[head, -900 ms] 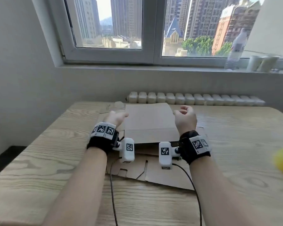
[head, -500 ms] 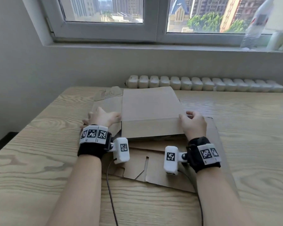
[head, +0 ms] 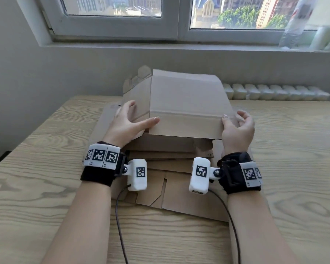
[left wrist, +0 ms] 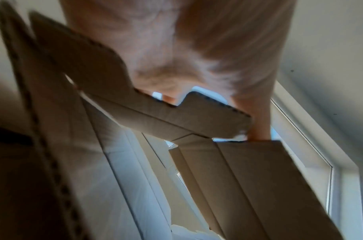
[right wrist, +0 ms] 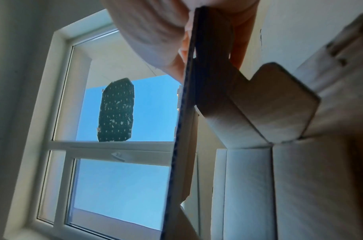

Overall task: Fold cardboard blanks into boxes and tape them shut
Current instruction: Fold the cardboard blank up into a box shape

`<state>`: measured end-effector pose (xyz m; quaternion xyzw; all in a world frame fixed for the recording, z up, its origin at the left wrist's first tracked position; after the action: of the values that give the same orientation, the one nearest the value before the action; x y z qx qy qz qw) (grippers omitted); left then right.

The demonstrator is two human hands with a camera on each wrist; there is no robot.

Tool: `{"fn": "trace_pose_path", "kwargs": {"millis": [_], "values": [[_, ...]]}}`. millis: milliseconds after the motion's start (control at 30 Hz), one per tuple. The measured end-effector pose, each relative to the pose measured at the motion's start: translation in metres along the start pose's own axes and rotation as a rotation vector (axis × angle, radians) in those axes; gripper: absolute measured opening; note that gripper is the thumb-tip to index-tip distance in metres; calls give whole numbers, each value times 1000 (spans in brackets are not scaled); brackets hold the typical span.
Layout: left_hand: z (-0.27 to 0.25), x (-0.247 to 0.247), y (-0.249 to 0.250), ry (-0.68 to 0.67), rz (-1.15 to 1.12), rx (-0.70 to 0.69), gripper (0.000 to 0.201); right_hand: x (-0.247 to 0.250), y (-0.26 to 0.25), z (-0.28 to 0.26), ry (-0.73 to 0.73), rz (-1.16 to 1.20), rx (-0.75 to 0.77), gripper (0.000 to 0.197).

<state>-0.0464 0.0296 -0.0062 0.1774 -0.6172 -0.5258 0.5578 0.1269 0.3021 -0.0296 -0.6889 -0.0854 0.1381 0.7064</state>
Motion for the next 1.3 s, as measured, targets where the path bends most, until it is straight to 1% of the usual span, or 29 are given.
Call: {"fn": "trace_pose_path", "kwargs": {"millis": [67, 167, 233, 333, 433, 500, 567, 633, 700, 800, 900, 967, 1000, 1067, 1100, 1167, 1233, 1300], "values": [[-5, -3, 13, -16, -62, -84, 120, 3, -2, 0, -2, 101, -11, 34], [-6, -7, 17, -23, -166, -129, 122, 0, -10, -6, -63, 199, 3, 30], [-6, -9, 13, -9, -209, -115, 121, -8, -15, -14, -146, 267, 0, 31], [-4, -14, 5, -10, -364, -70, 120, -21, -18, -23, -271, 331, -30, 40], [-2, -17, 3, -21, -510, -63, 107, -27, -23, -29, -353, 329, -15, 48], [0, -18, 2, -18, -542, -81, 99, -29, -22, -31, -377, 322, -4, 45], [-1, -17, 4, -25, -546, -90, 95, -28, -21, -32, -379, 309, 6, 43], [-2, -17, 7, -18, -534, -88, 97, -28, -19, -31, -377, 307, 5, 45], [-4, -16, 10, 5, -532, -106, 103, -31, -17, -33, -396, 320, -9, 47], [-6, -13, 10, 50, -595, -96, 105, -35, -14, -35, -433, 351, -4, 47], [-2, -12, -2, 50, -658, -47, 97, -36, -16, -36, -432, 342, 21, 50], [-2, -14, -5, 40, -736, -8, 85, -36, -15, -37, -419, 295, 43, 55], [-4, -13, -3, 59, -799, 18, 70, -37, -15, -38, -428, 259, 69, 54], [-7, -14, -3, 62, -902, 62, 31, -41, -15, -42, -471, 202, 107, 46], [-10, -15, 0, 49, -938, 71, 24, -44, -15, -43, -494, 181, 108, 44], [-15, -14, 1, 64, -975, 86, 27, -47, -15, -44, -527, 160, 112, 45], [-15, -9, -3, 116, -1022, 122, 30, -50, -15, -47, -554, 132, 127, 55], [-16, -4, 0, 152, -1060, 101, 41, -55, -15, -53, -597, 93, 146, 59]]}}
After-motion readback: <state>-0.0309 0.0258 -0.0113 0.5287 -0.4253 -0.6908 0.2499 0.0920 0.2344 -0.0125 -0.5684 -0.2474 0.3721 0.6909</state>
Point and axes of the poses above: each hand's wrist, its own z-axis towards the middle knuckle, its own x-axis out of the back of the hand, y = z × x, the point moved 8 cm from there along z, towards the middle knuckle, and after that the axes turned 6 degrees about -x, right-handed, at the moved point
